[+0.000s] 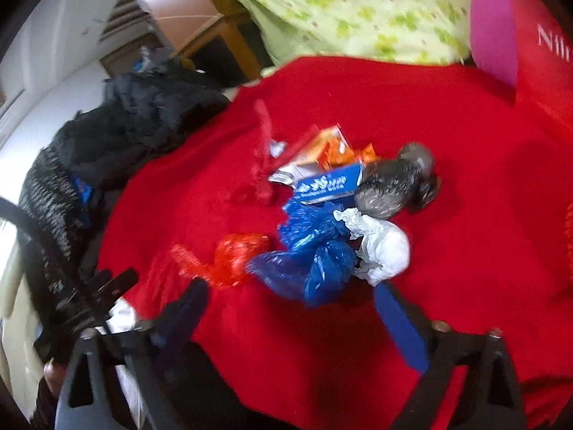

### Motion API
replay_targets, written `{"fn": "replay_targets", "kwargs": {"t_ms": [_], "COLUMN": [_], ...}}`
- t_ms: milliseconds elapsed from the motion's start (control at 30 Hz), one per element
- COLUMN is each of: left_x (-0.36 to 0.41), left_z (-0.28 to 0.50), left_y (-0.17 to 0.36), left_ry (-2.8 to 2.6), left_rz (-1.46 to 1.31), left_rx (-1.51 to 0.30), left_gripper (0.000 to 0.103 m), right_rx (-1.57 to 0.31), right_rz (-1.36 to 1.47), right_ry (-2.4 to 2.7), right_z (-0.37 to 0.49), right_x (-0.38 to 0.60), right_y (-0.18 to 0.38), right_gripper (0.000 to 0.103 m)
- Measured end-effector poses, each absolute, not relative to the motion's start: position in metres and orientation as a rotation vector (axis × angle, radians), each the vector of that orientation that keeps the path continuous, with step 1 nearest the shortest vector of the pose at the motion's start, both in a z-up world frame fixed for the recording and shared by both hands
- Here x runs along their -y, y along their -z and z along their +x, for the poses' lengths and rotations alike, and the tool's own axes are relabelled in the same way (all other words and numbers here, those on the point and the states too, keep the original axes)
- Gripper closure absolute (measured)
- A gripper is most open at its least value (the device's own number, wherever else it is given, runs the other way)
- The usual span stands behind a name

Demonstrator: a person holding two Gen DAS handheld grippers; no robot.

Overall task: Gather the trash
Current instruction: 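Grasp the blue plastic bag with the right tool while the left tool grasps the red wrapper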

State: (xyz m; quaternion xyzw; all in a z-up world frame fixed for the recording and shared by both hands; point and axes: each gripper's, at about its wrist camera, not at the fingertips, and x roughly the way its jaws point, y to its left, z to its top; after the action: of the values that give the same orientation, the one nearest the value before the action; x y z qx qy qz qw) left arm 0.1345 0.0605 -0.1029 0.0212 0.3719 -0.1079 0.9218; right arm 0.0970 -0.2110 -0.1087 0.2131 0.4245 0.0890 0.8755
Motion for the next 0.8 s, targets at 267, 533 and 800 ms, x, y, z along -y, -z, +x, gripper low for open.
{"fn": "replay_targets", "kwargs": {"t_ms": [267, 533, 800], "left_x": [-0.045, -0.029, 0.002], "left_z": [0.157, 0.165, 0.178], "left_y": [0.113, 0.128, 0.139], "left_ry": [0.415, 0.546, 0.667], "left_rz": [0.087, 0.133, 0.214], "left_rx": [-0.777, -0.802, -0.813], "left_gripper": [0.0, 0.0, 0.008], "right_rx": [-1.014, -1.074, -1.015], "right_rz": [0.577, 0.629, 0.592], "right_ry": [-0.12, -0.158, -0.211], "right_z": [0.151, 0.168, 0.135], "right_x": [0.213, 0.214, 0.23], "right_y": [0.153, 0.176, 0.158], "right_gripper": [0.035, 0.068, 0.073]}}
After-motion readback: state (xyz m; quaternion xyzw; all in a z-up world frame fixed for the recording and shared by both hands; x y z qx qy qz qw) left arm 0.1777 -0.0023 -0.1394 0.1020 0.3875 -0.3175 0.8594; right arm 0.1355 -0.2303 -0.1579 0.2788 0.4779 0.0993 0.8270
